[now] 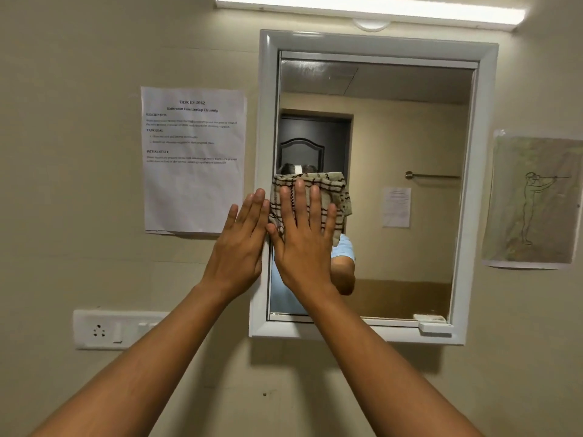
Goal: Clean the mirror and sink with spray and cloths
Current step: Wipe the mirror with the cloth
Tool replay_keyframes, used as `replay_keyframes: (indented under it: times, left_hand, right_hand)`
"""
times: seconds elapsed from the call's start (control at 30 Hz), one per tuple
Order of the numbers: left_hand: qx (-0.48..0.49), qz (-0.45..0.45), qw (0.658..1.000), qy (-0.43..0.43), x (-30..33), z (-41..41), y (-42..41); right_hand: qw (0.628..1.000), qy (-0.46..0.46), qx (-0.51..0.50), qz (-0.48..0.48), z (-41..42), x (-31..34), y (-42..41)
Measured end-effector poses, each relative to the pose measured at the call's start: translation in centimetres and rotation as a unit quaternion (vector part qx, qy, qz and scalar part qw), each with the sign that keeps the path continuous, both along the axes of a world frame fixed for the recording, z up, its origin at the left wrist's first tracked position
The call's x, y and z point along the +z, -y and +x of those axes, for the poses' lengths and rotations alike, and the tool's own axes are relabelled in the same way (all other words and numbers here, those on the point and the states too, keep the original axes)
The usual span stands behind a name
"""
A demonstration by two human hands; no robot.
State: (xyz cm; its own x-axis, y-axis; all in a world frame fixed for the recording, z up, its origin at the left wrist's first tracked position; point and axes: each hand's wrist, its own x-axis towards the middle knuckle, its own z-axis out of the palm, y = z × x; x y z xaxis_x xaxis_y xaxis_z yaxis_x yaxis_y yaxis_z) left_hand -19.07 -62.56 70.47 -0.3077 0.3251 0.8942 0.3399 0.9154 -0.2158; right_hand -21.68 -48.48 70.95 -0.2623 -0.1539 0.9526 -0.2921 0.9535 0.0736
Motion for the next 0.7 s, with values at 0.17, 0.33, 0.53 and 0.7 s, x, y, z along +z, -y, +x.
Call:
replay_keyframes:
  times: [0.17,0.33,0.53,0.7]
  left_hand:
    - [0.002,-0.001,1.0,0.022,-1.9,0.2,0.9]
    - [0.031,-0.002,0.999,0.04,-3.1,0.6,0.4]
    - [0.05,0.02,0.997,0.051,-4.2,1.0,-0.8]
    - [0.059,0.057,0.995,0.059,-4.6,1.4,-2.3]
  right_hand:
    - [0.999,0.018,0.006,0.034,0.9,-4.2,0.3]
    - [0.995,0.029,0.003,0.094,1.3,-7.7,-1.6]
    - [0.987,0.011,0.009,0.16,1.2,-8.5,-6.3]
    - [0.988,0.009,-0.016,0.154,0.4,-8.1,-11.4]
